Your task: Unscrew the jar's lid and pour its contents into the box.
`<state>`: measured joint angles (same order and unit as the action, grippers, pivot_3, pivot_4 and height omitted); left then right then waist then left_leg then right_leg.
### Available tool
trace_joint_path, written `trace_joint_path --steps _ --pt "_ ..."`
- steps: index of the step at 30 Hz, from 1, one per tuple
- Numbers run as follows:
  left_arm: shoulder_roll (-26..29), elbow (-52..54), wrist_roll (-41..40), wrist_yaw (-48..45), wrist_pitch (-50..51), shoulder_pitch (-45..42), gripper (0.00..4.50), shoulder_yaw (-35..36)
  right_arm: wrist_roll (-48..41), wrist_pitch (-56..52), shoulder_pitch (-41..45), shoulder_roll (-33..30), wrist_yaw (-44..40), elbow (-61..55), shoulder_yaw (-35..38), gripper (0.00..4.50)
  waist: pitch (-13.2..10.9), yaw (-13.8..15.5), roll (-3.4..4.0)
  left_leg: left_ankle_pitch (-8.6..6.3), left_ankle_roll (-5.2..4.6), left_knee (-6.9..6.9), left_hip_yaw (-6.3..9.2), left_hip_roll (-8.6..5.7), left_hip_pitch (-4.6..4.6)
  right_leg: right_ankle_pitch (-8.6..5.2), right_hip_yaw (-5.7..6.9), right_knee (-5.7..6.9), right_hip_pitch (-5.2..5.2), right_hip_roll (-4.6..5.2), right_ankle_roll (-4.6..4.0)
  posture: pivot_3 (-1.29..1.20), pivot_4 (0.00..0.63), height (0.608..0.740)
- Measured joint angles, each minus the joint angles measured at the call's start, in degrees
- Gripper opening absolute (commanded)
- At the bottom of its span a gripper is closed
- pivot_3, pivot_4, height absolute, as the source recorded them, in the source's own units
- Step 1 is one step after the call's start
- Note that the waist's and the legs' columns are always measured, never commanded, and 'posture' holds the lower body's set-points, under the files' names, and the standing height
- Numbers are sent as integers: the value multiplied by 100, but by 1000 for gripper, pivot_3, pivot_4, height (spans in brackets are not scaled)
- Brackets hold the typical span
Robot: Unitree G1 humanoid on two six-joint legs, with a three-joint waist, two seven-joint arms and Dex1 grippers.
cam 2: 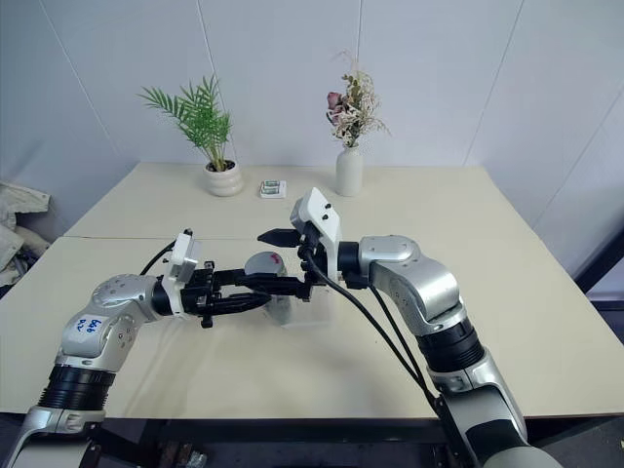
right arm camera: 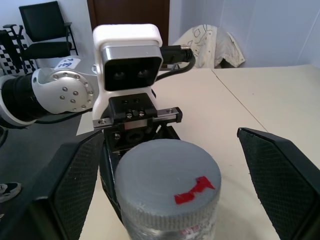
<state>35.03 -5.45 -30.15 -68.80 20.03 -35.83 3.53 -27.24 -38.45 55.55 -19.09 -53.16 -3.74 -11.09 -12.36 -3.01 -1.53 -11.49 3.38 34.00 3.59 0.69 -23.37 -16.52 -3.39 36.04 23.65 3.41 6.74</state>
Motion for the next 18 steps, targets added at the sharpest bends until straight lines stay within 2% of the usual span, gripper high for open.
trace_joint_path --steps 18 --pt "0 -21 9 45 0 -38 1898 -9 259 162 86 -90 -218 316 -25 4483 0 -7 0 0 0 0 0 1 1 0 0 2 1 -2 0 0 150 740"
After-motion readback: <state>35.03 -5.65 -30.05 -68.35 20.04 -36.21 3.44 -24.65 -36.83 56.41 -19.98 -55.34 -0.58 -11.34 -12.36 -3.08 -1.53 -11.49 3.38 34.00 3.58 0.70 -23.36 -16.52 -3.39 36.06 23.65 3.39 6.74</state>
